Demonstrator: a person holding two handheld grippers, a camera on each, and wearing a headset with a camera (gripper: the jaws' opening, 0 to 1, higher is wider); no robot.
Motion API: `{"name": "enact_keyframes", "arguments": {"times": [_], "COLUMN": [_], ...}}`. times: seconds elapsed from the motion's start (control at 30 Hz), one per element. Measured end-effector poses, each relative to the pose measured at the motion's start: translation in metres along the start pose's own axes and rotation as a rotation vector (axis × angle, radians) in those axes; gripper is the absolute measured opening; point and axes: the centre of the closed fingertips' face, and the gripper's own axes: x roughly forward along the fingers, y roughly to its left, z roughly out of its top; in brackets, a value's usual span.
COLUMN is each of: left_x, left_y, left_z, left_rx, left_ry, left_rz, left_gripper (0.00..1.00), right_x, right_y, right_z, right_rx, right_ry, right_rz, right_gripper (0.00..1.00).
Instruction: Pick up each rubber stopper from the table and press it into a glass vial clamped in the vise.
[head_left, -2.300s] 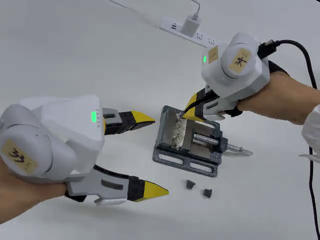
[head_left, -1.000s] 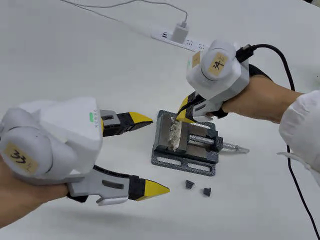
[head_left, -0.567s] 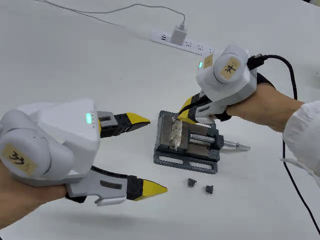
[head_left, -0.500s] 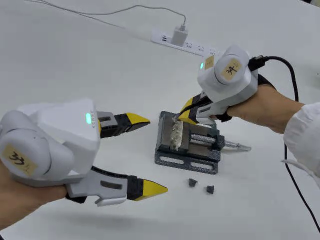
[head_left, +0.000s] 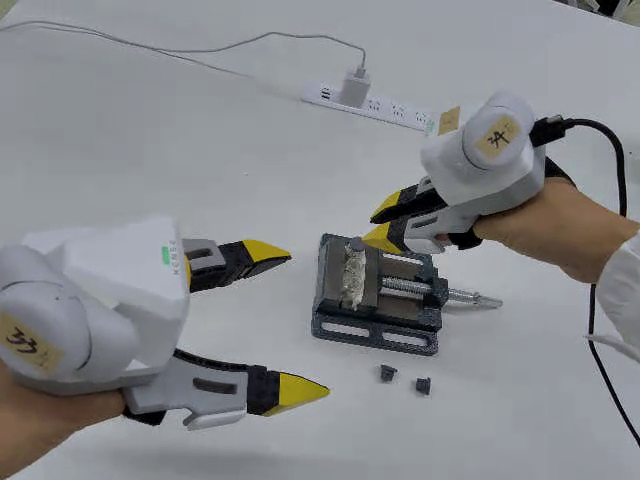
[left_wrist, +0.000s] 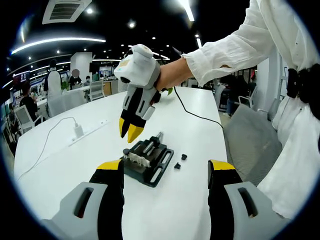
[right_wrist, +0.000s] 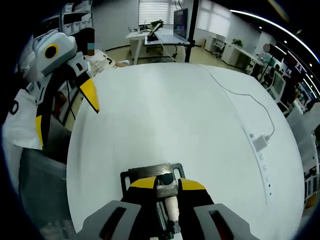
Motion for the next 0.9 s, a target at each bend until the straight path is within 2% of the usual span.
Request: {"name": "enact_keyframes", "arguments": {"times": [0.3,0.63,0.83,0.9], "left_x": [0.001,0.0,0.0,0.0], "left_y": [-0.003,-0.003,-0.004,-0.005], "left_z": [0.004,0.005,0.006,0.006], "left_rx": [0.017,0.034,0.048,0.049], "left_ry": [0.005,0.017,0.027,0.03], "left_rz": [-0.001,-0.004,-0.012,-0.014], "left_gripper": [0.68,0.72,0.77,0.79], "right_x": [-0.029,-0.057,-0.076,-0.079], "right_y": [0.002,0.017,0.032,0.036], "right_z": [-0.01,-0.027,-0.03,-0.03], "right_rx": [0.038,0.091,0.11,0.118], "right_ry": [-0.063,-0.158,-0.213,-0.233], "right_rz": [-0.039,-0.083,-0.102,-0.099], "right_gripper": [0.21,0.33,0.4,0.46]}}
